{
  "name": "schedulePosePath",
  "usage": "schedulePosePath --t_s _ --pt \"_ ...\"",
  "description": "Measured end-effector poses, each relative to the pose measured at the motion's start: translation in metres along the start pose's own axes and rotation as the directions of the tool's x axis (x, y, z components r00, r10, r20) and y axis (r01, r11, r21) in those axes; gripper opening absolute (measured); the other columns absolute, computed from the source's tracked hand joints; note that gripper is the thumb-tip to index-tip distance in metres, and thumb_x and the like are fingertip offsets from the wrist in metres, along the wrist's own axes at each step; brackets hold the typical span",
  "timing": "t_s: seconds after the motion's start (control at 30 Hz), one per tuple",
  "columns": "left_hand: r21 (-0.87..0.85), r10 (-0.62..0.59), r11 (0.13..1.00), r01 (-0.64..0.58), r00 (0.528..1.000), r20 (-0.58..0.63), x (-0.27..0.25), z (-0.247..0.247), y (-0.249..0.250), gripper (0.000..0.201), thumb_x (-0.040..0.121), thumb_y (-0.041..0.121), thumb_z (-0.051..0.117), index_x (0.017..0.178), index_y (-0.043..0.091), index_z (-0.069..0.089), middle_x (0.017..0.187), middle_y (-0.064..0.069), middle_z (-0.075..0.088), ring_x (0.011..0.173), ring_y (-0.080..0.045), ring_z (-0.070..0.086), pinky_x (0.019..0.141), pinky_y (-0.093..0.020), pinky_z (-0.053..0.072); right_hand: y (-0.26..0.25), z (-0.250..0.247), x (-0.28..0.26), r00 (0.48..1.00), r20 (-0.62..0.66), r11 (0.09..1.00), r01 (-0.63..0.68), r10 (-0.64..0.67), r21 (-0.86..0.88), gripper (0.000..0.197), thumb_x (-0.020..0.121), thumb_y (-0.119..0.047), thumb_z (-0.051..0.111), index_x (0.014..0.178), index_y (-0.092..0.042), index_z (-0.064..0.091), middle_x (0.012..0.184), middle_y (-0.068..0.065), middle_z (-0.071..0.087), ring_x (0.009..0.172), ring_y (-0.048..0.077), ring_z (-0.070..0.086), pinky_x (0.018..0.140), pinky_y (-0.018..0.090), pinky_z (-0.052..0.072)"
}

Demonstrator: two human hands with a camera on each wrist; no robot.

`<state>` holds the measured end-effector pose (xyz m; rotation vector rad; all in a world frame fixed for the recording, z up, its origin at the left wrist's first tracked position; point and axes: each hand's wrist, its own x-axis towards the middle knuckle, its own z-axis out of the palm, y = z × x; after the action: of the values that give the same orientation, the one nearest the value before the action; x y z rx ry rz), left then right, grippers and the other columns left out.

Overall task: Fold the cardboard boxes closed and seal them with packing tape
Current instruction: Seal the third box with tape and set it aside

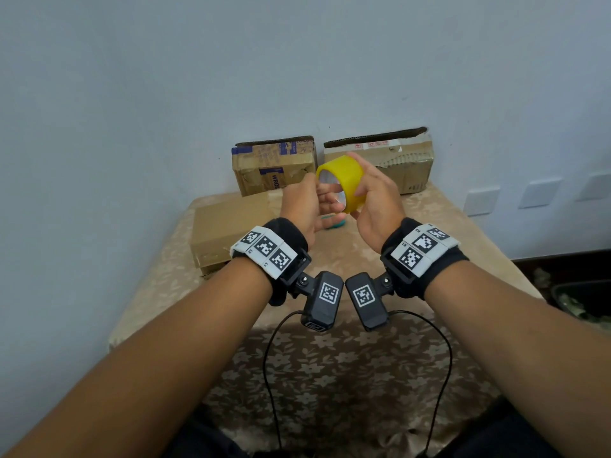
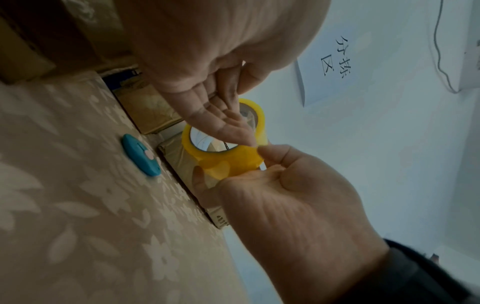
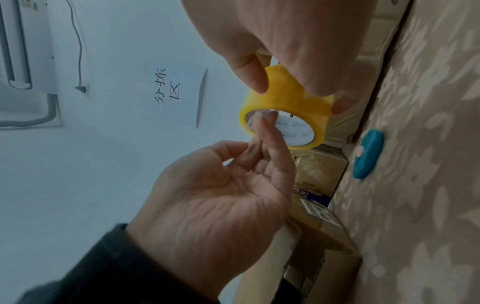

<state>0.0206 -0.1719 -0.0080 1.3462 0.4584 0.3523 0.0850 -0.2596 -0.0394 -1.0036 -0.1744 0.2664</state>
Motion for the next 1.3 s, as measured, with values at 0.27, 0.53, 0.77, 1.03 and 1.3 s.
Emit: schedulePosePath --t_s 0.27,0.53,0.77,1.03,1.3 --pt "0.062 0.057 0.996 -0.058 0.998 0.011 -0.003 0.004 0.001 0.032 0.103 0.018 0.042 0.084 0.003 0.062 0.067 -0.009 0.059 0.053 -0.015 0.059 0.048 -0.027 0.056 0.001 0.001 0.0 0.999 0.036 0.999 -0.038 0.038 -0.005 0.062 0.057 -0.022 0.063 0.116 -0.036 0.077 0.145 0.018 0.058 0.128 0.033 0.049 0.107 0.05 0.037" --pt "-0.02 0.053 0.998 -0.052 0.998 0.043 -0.001 0.002 -0.002 0.022 0.103 0.023 0.058 0.09 0.006 0.063 0.068 -0.004 0.056 0.056 -0.01 0.058 0.052 -0.026 0.057 -0.002 -0.002 -0.003 0.994 0.11 1.0 -0.001 0.004 -0.028 0.056 0.096 0.002 0.045 0.145 -0.023 0.054 0.141 0.022 0.058 0.107 0.025 0.059 0.076 0.03 0.05" --pt "-0.088 0.014 0.996 -0.011 0.999 0.035 0.002 -0.002 -0.002 0.018 0.102 0.021 0.059 0.092 0.006 0.062 0.064 -0.002 0.054 0.055 -0.009 0.056 0.05 -0.025 0.056 -0.001 0.002 -0.003 0.991 0.132 1.0 0.004 -0.001 -0.028 0.063 0.093 0.01 0.04 0.147 -0.018 0.052 0.124 0.023 0.064 0.092 0.027 0.059 0.075 0.034 0.053" --pt "-0.107 0.021 0.994 -0.014 0.998 0.056 0.002 -0.005 -0.005 0.017 0.101 0.019 0.06 0.09 0.007 0.063 0.065 -0.003 0.054 0.056 -0.011 0.054 0.051 -0.024 0.056 0.0 0.004 -0.002 0.993 0.116 0.996 0.048 -0.039 -0.078 0.073 0.086 0.02 0.034 0.148 -0.013 0.052 0.099 0.019 0.068 0.069 0.02 0.065 0.063 0.03 0.056" --pt "-0.014 0.117 0.993 -0.116 0.991 0.066 0.0 0.007 0.001 0.026 0.104 0.022 0.057 0.081 0.009 0.06 0.063 -0.002 0.054 0.056 -0.009 0.055 0.051 -0.023 0.053 -0.006 -0.003 -0.002 0.989 0.138 0.998 0.054 -0.051 -0.012 0.057 0.083 0.006 0.048 0.135 -0.014 0.061 0.112 0.012 0.071 0.088 0.018 0.066 0.073 0.029 0.051"
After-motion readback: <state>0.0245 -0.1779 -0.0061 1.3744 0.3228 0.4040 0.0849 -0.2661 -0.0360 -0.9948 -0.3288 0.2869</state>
